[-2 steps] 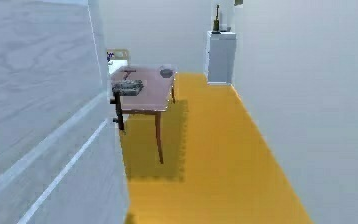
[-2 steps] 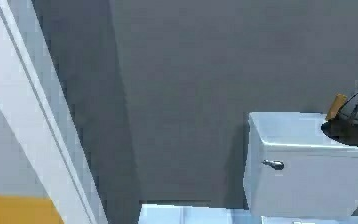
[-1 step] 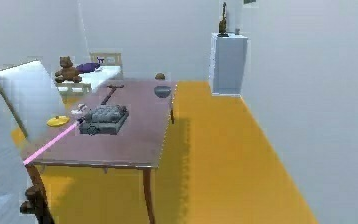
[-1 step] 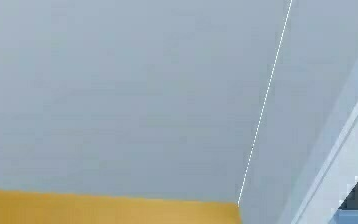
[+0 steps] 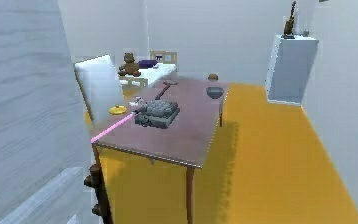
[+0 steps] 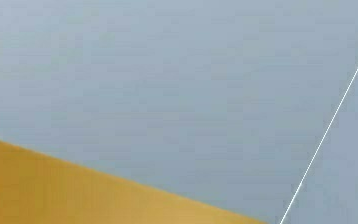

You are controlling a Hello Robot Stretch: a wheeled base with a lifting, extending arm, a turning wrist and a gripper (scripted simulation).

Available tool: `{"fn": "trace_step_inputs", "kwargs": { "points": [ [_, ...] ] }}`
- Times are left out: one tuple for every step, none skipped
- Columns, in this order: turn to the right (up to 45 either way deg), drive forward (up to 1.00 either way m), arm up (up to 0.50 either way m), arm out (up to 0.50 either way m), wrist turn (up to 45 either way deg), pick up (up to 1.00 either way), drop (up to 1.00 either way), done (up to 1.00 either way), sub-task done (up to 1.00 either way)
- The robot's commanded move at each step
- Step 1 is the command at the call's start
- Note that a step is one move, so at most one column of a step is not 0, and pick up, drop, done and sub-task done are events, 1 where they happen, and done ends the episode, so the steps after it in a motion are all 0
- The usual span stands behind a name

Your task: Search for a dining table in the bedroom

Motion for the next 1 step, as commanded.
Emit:
{"fn": "trace_step_inputs", "kwargs": {
  "points": [
    [0.0, 0.0, 0.0, 0.0, 0.0, 0.0, 0.0, 1.0, 0.0]
  ]
}}
